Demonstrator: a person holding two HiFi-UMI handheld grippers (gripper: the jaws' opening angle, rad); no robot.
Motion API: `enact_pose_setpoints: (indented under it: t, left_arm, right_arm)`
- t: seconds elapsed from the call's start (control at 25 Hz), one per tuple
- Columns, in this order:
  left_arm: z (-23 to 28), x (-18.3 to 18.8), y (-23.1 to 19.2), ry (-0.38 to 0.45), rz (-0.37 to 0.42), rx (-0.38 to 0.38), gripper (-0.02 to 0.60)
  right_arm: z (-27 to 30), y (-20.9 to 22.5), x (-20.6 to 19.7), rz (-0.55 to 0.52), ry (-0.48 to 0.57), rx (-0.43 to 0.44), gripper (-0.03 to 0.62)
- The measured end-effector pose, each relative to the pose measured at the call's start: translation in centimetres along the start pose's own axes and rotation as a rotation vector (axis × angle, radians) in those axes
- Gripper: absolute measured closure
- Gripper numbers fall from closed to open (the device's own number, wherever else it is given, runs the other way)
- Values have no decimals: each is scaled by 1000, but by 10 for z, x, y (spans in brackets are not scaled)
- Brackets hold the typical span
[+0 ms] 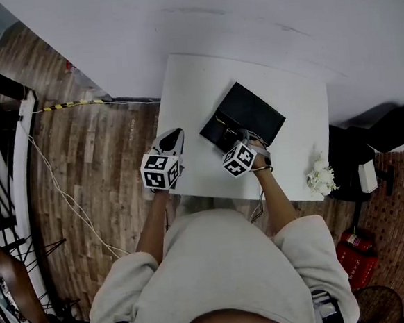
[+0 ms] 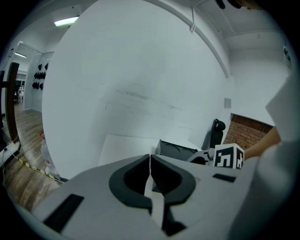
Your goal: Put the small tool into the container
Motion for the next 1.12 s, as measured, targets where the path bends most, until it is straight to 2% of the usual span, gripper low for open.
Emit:
enact_pose_setpoints:
  t: [0.6, 1.12]
  left_arm:
    - [-5, -5, 0, -3, -4, 3, 569]
    - [-7, -9, 2, -4, -12, 8, 569]
  right_arm:
    - [3, -14, 0, -53, -1, -4, 569]
    - [5, -23, -6, -59, -2, 45, 523]
Point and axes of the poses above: the fingertips, and each gripper's own axes: z forward along the fingers, y to its right, x out of its top, the point moved 5 cm from there along -z, backward along the fingers, and after that the axes turned 2 degrees about x, right-handed, at the moved point
